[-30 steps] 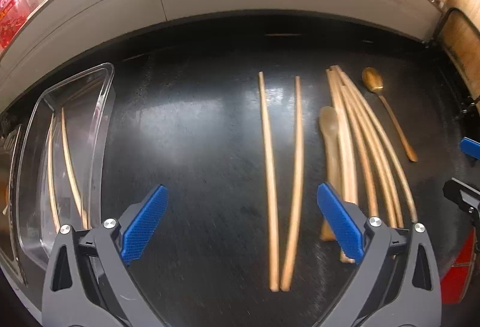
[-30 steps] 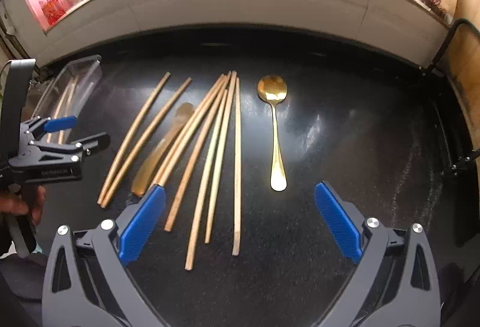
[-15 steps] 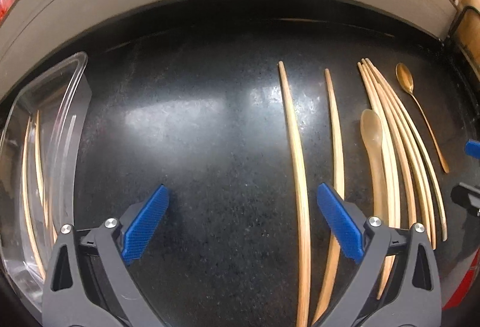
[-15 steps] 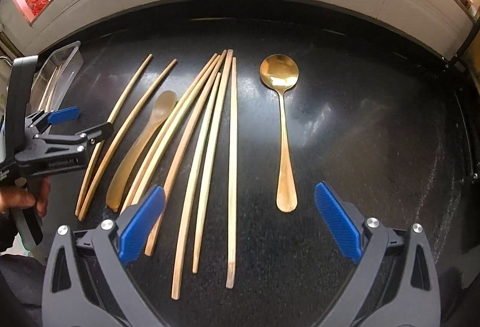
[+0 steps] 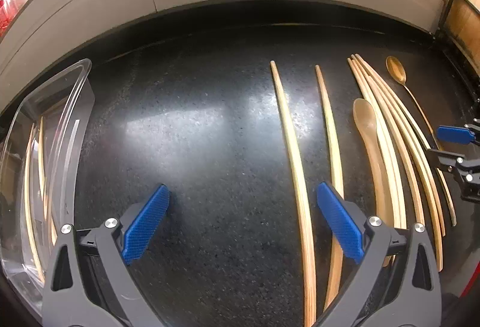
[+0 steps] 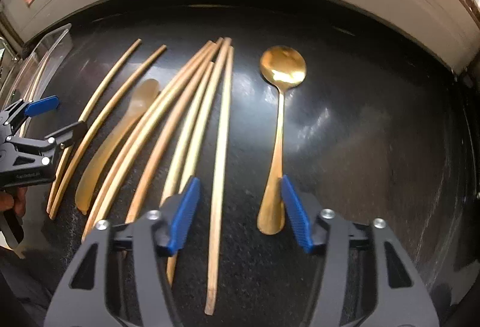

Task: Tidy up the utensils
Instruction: 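Close the left tool on a chopstick while the right tool grasps another, then lift both held chopsticks and carry them over the clear tray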

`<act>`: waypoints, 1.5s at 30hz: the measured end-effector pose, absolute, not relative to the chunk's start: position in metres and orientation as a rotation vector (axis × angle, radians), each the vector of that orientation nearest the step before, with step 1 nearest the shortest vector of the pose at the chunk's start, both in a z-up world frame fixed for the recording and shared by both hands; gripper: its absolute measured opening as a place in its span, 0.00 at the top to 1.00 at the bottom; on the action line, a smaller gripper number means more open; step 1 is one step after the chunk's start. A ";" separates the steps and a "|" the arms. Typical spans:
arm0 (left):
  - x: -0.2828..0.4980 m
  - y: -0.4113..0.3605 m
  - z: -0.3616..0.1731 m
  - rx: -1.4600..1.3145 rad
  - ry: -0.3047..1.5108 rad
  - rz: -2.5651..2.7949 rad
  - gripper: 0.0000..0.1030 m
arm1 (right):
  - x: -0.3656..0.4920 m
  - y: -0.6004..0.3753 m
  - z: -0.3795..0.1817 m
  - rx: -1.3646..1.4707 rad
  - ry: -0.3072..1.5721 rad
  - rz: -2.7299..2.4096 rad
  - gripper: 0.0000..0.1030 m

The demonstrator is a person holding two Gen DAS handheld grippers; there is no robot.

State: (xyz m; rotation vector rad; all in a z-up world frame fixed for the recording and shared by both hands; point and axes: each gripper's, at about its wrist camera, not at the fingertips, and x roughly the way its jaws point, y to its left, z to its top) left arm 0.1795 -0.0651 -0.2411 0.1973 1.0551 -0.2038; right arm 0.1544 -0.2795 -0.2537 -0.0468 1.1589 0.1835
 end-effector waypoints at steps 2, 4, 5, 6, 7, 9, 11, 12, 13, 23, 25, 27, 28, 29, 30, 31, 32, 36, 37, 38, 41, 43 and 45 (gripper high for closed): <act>0.175 -0.067 -0.240 0.199 1.059 -0.209 0.07 | 0.154 -0.275 -0.244 -0.061 1.120 0.195 0.58; 0.169 -0.068 -0.240 0.198 1.054 -0.213 0.08 | 0.155 -0.271 -0.241 -0.072 1.103 0.204 0.58; 0.168 -0.068 -0.240 0.198 1.050 -0.216 0.08 | 0.158 -0.270 -0.244 -0.065 1.117 0.213 0.61; 0.165 -0.071 -0.240 0.203 1.043 -0.219 0.08 | 0.160 -0.269 -0.247 -0.062 1.127 0.213 0.63; 0.165 -0.072 -0.240 0.206 1.038 -0.223 0.08 | 0.161 -0.270 -0.247 -0.050 1.119 0.217 0.64; 0.164 -0.072 -0.240 0.209 1.034 -0.229 0.08 | 0.164 -0.270 -0.248 -0.051 1.113 0.214 0.64; 0.163 -0.073 -0.240 0.209 1.026 -0.234 0.11 | 0.167 -0.273 -0.248 -0.019 1.113 0.219 0.65; 0.162 -0.074 -0.240 0.210 1.023 -0.237 0.11 | 0.167 -0.276 -0.249 -0.003 1.113 0.223 0.65; 0.163 -0.075 -0.240 0.208 1.023 -0.242 0.14 | 0.168 -0.278 -0.251 0.016 1.111 0.230 0.67; 0.167 -0.093 -0.231 0.214 1.009 -0.257 0.29 | 0.170 -0.298 -0.252 0.093 1.122 0.249 0.77; 0.171 -0.092 -0.231 0.211 1.012 -0.256 0.30 | 0.170 -0.301 -0.255 0.101 1.126 0.242 0.77; 0.173 -0.091 -0.230 0.198 1.018 -0.255 0.29 | 0.168 -0.300 -0.255 0.095 1.129 0.240 0.77; 0.174 -0.091 -0.230 0.199 1.019 -0.254 0.29 | 0.167 -0.298 -0.256 0.074 1.124 0.238 0.77; 0.174 -0.092 -0.231 0.208 1.018 -0.255 0.29 | 0.166 -0.294 -0.256 0.043 1.118 0.234 0.77; 0.173 -0.094 -0.231 0.214 1.013 -0.261 0.29 | 0.166 -0.290 -0.257 0.027 1.115 0.231 0.77; 0.173 -0.095 -0.231 0.214 1.008 -0.261 0.30 | 0.166 -0.288 -0.257 0.021 1.113 0.229 0.77; 0.174 -0.094 -0.233 0.215 1.004 -0.262 0.33 | 0.166 -0.288 -0.258 0.023 1.112 0.229 0.77; 0.168 -0.103 -0.229 0.240 0.976 -0.276 0.65 | 0.164 -0.286 -0.258 0.009 1.117 0.210 0.77; 0.168 -0.106 -0.229 0.246 0.976 -0.278 0.74 | 0.166 -0.285 -0.258 0.015 1.123 0.207 0.77; 0.167 -0.107 -0.229 0.251 0.977 -0.278 0.79 | 0.166 -0.285 -0.258 0.019 1.127 0.204 0.77; 0.165 -0.112 -0.228 0.254 0.986 -0.269 0.91 | 0.166 -0.282 -0.258 -0.004 1.142 0.190 0.77; 0.166 -0.115 -0.228 0.258 0.995 -0.253 0.93 | 0.166 -0.280 -0.258 -0.003 1.148 0.184 0.77; 0.169 -0.116 -0.227 0.249 1.005 -0.245 0.94 | 0.168 -0.279 -0.257 0.004 1.153 0.170 0.87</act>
